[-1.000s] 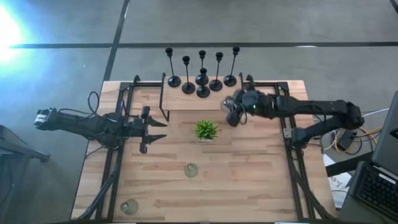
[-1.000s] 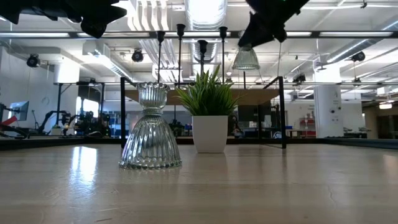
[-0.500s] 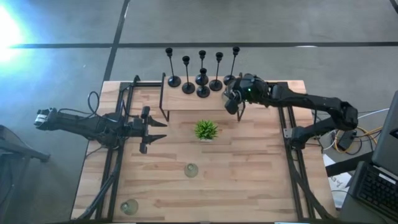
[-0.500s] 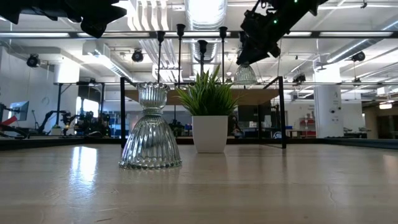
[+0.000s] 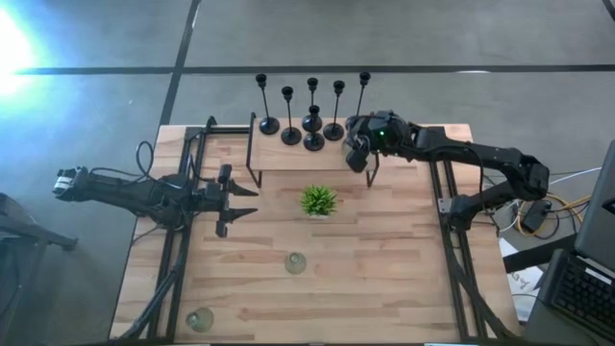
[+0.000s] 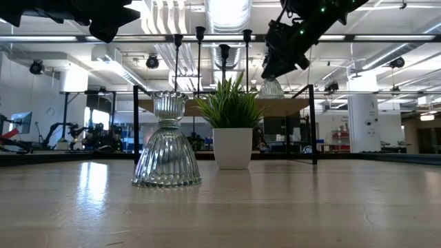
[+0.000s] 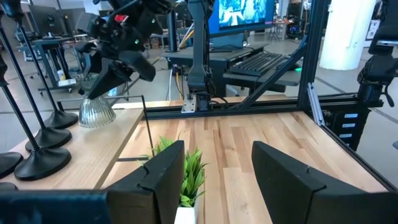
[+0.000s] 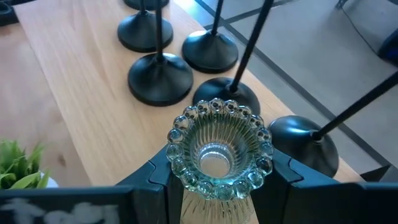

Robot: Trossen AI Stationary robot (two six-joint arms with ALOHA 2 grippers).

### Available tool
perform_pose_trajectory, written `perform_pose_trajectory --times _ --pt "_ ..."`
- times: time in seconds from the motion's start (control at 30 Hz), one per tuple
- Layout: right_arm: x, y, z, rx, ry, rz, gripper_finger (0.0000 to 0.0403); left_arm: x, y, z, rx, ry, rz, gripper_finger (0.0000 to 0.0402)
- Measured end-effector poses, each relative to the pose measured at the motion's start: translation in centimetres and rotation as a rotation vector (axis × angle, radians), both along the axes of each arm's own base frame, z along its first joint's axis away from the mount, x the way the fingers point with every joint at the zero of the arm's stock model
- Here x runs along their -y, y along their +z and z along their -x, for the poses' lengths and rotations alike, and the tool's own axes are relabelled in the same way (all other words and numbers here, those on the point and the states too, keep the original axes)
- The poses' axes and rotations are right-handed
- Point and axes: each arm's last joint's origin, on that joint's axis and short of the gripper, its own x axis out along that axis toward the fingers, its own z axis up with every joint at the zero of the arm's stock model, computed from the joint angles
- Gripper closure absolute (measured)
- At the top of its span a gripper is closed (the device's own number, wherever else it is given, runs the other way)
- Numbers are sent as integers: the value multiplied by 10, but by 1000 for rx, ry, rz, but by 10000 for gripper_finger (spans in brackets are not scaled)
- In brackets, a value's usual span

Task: Pick & Place candle stick holders
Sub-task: Put the transparent glass candle holder on the shelf

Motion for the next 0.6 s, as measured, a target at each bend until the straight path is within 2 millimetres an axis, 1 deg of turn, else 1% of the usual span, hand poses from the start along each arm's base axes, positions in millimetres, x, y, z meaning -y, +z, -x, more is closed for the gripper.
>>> perform_pose_trajectory --times 0.6 --pt "12 -9 -2 -18 -35 -16 276 0 0 0 -5 0 5 209"
